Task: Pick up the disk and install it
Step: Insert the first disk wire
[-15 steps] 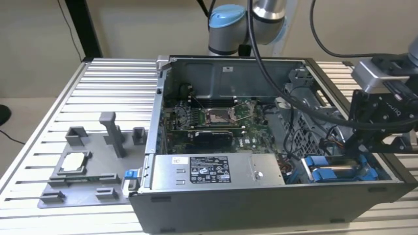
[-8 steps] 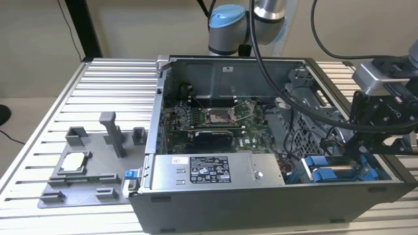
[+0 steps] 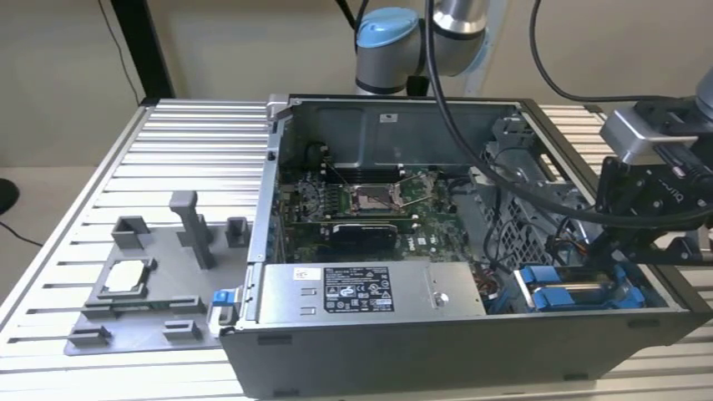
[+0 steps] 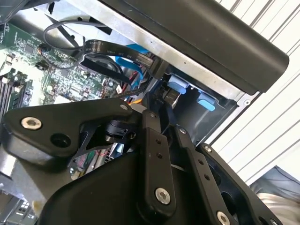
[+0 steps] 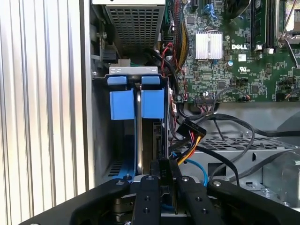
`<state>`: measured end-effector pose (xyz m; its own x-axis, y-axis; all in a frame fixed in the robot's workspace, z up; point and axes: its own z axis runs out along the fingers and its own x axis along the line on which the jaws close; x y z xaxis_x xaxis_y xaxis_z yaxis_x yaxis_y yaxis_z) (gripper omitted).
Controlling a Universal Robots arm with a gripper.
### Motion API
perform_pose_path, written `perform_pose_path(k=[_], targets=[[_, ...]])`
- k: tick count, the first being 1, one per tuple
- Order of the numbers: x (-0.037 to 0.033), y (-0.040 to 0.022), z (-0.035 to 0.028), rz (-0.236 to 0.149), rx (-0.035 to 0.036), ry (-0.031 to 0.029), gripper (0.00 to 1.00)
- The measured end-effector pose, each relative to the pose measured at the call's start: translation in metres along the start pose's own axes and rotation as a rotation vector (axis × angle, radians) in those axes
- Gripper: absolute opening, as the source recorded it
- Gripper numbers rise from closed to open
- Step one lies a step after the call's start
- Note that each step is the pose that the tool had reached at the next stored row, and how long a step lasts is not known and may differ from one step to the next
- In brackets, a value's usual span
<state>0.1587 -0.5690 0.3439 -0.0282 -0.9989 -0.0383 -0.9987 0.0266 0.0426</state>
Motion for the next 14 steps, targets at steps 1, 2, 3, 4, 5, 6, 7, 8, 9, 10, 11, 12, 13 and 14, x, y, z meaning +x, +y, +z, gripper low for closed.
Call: perform_pose_path(k=[1,2,3,4,5,6,7,8,9,10,11,12,13,14], targets=[[0.0000,0.0000,0.0005,0.000,0.0000,-0.0001,0.00],[0.0000,0.0000,0.0009,0.000,0.0000,0.0000,0.00],[0.0001,0.0000,0.0013,0.000,0.0000,0.0001,0.00],[0.0001,-0.0001,0.0015,0.000,0.0000,0.0002,0.00],[0.0002,-0.0001,0.0018,0.000,0.0000,0.0002,0.00],[0.0002,-0.0001,0.0021,0.000,0.0000,0.0002,0.00],[0.0003,-0.0001,0.0024,0.000,0.0000,0.0001,0.00],[0.0003,-0.0001,0.0027,0.001,0.0000,0.0001,0.00],[0.0004,-0.0001,0.0029,0.002,0.0001,0.0001,0.00],[0.0004,-0.0001,0.0031,0.003,0.0002,0.0002,0.00],[0.0005,-0.0001,0.0034,0.004,0.0001,0.0000,0.00],[0.0006,-0.0001,0.0036,0.006,0.0002,-0.0001,0.00],[0.0007,-0.0001,0.0037,0.008,0.0003,-0.0002,0.00],[0.0007,-0.0001,0.0038,0.010,0.0004,-0.0003,0.00]])
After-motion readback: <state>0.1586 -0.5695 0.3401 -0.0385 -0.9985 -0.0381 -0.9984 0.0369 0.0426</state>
